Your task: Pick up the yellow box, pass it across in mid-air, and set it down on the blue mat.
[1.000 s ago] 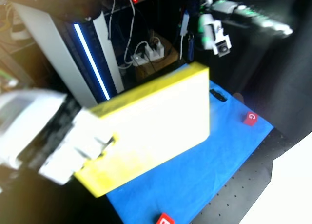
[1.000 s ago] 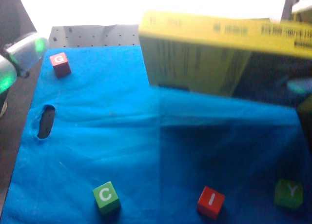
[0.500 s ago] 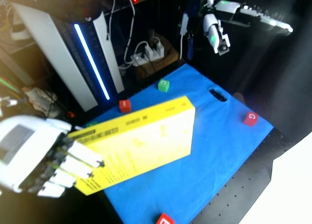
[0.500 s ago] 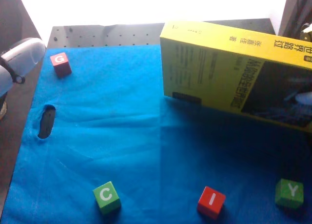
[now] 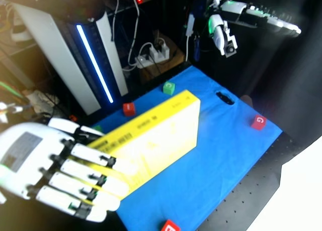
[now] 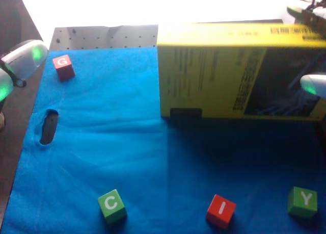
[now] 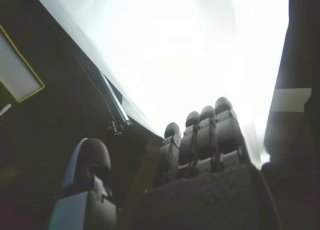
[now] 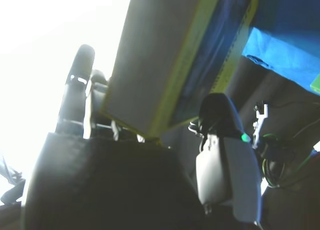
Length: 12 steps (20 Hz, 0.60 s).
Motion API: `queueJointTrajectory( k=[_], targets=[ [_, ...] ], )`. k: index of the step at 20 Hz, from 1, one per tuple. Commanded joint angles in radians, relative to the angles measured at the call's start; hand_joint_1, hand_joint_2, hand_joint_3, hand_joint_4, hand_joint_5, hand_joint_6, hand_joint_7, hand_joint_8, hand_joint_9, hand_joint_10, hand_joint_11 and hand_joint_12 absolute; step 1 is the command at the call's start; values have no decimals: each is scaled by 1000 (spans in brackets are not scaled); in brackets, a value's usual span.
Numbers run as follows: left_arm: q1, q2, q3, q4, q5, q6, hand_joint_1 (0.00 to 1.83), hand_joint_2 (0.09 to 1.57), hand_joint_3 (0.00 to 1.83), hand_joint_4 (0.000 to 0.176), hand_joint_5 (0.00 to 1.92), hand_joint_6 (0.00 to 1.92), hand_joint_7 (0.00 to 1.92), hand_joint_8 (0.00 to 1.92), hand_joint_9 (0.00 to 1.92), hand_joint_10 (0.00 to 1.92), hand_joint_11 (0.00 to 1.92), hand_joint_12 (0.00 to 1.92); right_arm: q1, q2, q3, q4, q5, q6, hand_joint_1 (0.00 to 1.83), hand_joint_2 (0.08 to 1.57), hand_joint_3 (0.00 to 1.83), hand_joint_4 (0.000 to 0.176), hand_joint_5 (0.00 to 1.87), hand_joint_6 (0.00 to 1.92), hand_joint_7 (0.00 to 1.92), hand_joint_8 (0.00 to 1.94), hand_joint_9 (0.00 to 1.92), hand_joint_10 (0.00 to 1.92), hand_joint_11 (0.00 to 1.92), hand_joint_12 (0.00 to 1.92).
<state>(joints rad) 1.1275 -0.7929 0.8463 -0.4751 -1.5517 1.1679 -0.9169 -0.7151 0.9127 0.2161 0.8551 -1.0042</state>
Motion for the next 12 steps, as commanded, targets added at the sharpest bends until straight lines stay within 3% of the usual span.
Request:
queueJointTrajectory(
  k=[1, 2, 3, 4, 5, 6, 7, 8, 10, 11, 12],
  targets=[
    [-7, 0, -1, 17, -118, -1, 372, 1216, 1, 110, 0, 0, 0, 0, 0, 0, 0, 0, 6, 0, 7, 1, 122, 1, 336, 1231, 0, 66, 0, 0, 0, 0, 0, 0, 0, 703],
    [-7, -1, -2, 17, -118, -1, 363, 1211, 0, 110, 0, 0, 0, 0, 0, 0, 0, 0, 6, 0, 9, 1, 122, 1, 326, 1227, 0, 68, 0, 0, 0, 0, 0, 0, 0, 603],
    [-7, -2, -2, 17, -118, -1, 360, 1208, 0, 106, 0, 0, 0, 0, 0, 0, 0, 0, 6, 0, 11, 1, 123, 1, 343, 1226, 1, 89, 0, 0, 0, 0, 0, 0, 0, 315],
    [-6, -3, -2, 17, -118, -1, 360, 1207, 0, 105, 0, 0, 0, 0, 0, 0, 0, 0, 6, 0, 11, 1, 125, 1, 347, 1226, 0, 92, 0, 0, 0, 0, 0, 0, 0, 127],
    [-6, -3, -2, 17, -118, -1, 360, 1206, 0, 105, 0, 0, 0, 0, 0, 0, 0, 0, 6, 0, 11, 1, 131, 1, 344, 1228, 1, 93, 0, 0, 0, 0, 0, 0, 0, 31],
    [-6, -3, -1, 17, -118, -1, 347, 1203, 0, 106, 0, 0, 0, 0, 0, 0, 0, 0, 6, 0, 11, 1, 137, 1, 258, 1173, 0, 118, 0, 0, 0, 0, 0, 0, 0, 0],
    [-5, -4, -1, 17, -118, -1, 343, 1200, 0, 112, 0, 0, 0, 0, 0, 0, 0, 0, 6, 0, 11, 1, 141, 1, 259, 1179, 0, 125, 0, 0, 0, 0, 0, 0, 0, 0],
    [-5, -4, -1, 17, -118, -1, 359, 1203, 0, 109, 0, 0, 0, 0, 0, 0, 0, 0, 6, 0, 11, 1, 143, 1, 300, 1199, 0, 121, 0, 0, 0, 0, 0, 0, 0, 0],
    [-4, -4, -2, 17, -118, -1, 353, 1208, 0, 117, 0, 0, 0, 0, 0, 0, 0, 0, 6, 0, 11, 1, 149, 1, 318, 1207, 0, 128, 0, 0, 0, 0, 0, 0, 0, 0],
    [-3, -4, -2, 17, -119, -2, 352, 1213, 2, 114, 0, 0, 0, 0, 0, 0, 0, 0, 6, 1, 8, 0, 162, 1, 323, 1203, 0, 121, 0, 0, 0, 0, 0, 0, 0, 0],
    [-3, -4, -2, 17, -119, -2, 347, 1214, 2, 110, 0, 0, 0, 0, 0, 0, 0, 0, 6, 3, 1, -1, 183, 1, 298, 1199, 0, 102, 0, 0, 0, 0, 0, 0, 0, 0]
  ],
)
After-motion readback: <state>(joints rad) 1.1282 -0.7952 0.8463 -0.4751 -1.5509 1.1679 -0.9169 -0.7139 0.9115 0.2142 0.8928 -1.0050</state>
